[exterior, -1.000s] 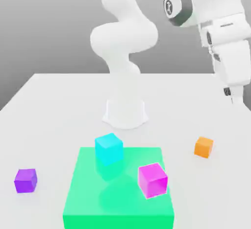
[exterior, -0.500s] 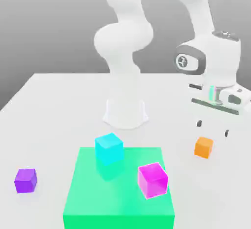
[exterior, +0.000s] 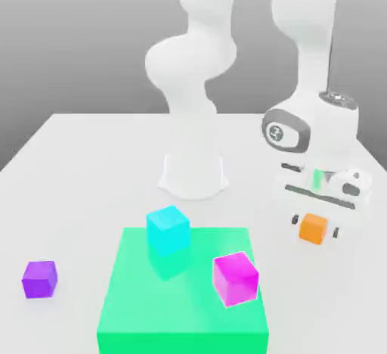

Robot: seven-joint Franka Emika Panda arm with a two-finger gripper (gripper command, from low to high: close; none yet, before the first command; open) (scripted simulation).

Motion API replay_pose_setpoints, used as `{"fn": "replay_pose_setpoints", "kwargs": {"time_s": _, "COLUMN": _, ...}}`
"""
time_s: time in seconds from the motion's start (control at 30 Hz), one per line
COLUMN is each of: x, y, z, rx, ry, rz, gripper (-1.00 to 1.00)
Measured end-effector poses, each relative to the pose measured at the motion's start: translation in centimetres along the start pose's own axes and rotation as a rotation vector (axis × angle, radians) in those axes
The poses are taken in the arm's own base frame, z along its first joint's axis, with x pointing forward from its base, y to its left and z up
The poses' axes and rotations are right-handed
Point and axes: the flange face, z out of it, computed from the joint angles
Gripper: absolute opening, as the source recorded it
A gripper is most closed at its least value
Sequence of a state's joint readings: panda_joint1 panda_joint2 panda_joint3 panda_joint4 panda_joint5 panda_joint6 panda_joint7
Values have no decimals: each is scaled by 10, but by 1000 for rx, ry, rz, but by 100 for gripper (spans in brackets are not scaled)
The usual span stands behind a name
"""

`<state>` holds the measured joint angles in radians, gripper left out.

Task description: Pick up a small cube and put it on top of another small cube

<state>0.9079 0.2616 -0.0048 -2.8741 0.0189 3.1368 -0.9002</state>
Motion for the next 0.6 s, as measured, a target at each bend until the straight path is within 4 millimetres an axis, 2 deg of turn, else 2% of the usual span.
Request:
{"fn": "replay_pose_setpoints", "kwargs": {"time_s": 0.1, "x": 0, "y": -1, "z": 3, "rx": 2, "ry": -1, "rz": 1, "gripper": -100}}
{"fn": "replay_pose_setpoints", "kwargs": {"time_s": 0.17, "x": 0, "y": 1, "z": -2, "rx": 0, "ry": 0, "rz": 0, "gripper": -100}}
{"fn": "replay_pose_setpoints", "kwargs": {"time_s": 0.37, "x": 2, "y": 5, "z": -33, "rx": -5, "ry": 2, "rz": -3, "gripper": -100}}
{"fn": "replay_pose_setpoints", "kwargs": {"time_s": 0.57, "x": 0, "y": 0, "z": -61, "rx": 2, "ry": 0, "rz": -2, "gripper": -100}}
{"fn": "replay_pose_setpoints", "kwargs": {"time_s": 0.6, "x": -6, "y": 7, "z": -68, "rx": 4, "ry": 3, "rz": -5, "gripper": -100}}
